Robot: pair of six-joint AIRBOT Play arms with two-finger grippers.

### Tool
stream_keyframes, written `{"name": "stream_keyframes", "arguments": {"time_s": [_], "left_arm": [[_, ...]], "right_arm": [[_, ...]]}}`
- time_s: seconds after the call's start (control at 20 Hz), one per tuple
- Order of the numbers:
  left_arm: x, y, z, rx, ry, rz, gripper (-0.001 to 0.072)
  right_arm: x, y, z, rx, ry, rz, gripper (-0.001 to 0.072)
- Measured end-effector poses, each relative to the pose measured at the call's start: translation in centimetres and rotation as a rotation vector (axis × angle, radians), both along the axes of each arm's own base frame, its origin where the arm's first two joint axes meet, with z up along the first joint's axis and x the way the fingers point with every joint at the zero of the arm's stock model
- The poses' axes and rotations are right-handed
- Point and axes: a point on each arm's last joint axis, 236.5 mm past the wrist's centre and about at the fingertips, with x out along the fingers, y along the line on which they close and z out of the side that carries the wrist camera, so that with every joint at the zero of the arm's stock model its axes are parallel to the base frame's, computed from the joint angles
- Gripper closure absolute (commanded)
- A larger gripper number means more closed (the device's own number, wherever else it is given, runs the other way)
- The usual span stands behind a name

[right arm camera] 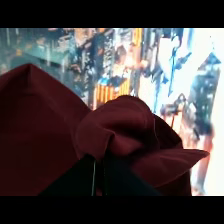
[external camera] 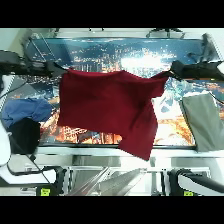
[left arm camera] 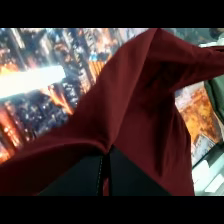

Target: Fold the shirts.

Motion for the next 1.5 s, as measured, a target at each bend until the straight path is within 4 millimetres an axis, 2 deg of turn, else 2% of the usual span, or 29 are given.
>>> {"name": "stream_keyframes", "arguments": {"time_s": [0.05, 0.1, 0.15, 0.2, 0.3, 0.35, 0.45, 0.55, 0.8, 0.9, 1.05, 1.2, 1.35, 1.4, 1.45, 1.5], "left_arm": [[1.1, 0.2, -1.7, -0.004, 0.020, 0.018, 0.0683], [2.3, 0.4, -3.2, -0.005, 0.031, 0.040, 0.0507], [3.4, 0.9, -4.6, -0.005, 0.042, 0.062, 0.0068], [4.3, 1.3, -5.5, -0.003, 0.048, 0.077, 0.0010], [5.7, 2.2, -6.7, -0.005, 0.059, 0.088, 0.0010], [6.0, 2.6, -6.9, -0.006, 0.067, 0.083, 0.0010], [5.9, 4.0, -7.4, 0.010, 0.105, 0.076, 0.0010], [4.2, 5.7, -8.9, 0.056, 0.199, 0.062, 0.0011], [-3.4, 7.9, -14.6, 0.117, 0.504, 0.038, 0.0010], [-6.7, 8.7, -17.4, 0.158, 0.613, 0.034, 0.0010], [-10.6, 9.0, -20.4, 0.190, 0.726, 0.011, 0.0010], [-12.4, 10.1, -21.7, 0.227, 0.767, 0.006, 0.0010], [-12.3, 12.2, -21.5, 0.242, 0.763, 0.041, 0.0016], [-12.1, 12.9, -21.4, 0.244, 0.758, 0.058, 0.0139], [-12.2, 13.7, -21.4, 0.248, 0.759, 0.073, 0.0300], [-12.2, 14.2, -21.5, 0.248, 0.765, 0.081, 0.0346]], "right_arm": [[1.0, -0.1, -1.5, -0.006, 0.006, 0.005, 0.0665], [2.1, -0.3, -3.0, -0.018, 0.003, 0.007, 0.0472], [3.0, -0.6, -4.1, -0.030, -0.008, 0.007, 0.0224], [3.9, -1.0, -4.8, -0.044, -0.026, 0.004, 0.0222], [4.9, -2.0, -5.5, -0.063, -0.048, -0.006, 0.0450], [5.1, -2.9, -5.7, -0.070, -0.051, -0.015, 0.0469], [4.3, -4.6, -6.2, -0.080, -0.016, -0.014, 0.0469], [1.9, -6.2, -7.9, -0.083, 0.078, 0.017, 0.0471], [-6.7, -6.7, -13.6, -0.032, 0.347, 0.108, 0.0474], [-9.5, -6.4, -15.5, -0.012, 0.414, 0.121, 0.0475], [-13.0, -5.9, -17.7, 0.012, 0.491, 0.140, 0.0477], [-15.5, -5.4, -19.0, 0.028, 0.537, 0.157, 0.0482], [-17.4, -5.4, -19.9, 0.042, 0.562, 0.146, 0.0480], [-17.9, -5.6, -20.1, 0.046, 0.567, 0.135, 0.0480], [-18.2, -5.8, -20.3, 0.049, 0.570, 0.124, 0.0480], [-18.5, -6.0, -20.5, 0.053, 0.573, 0.116, 0.0480]]}}
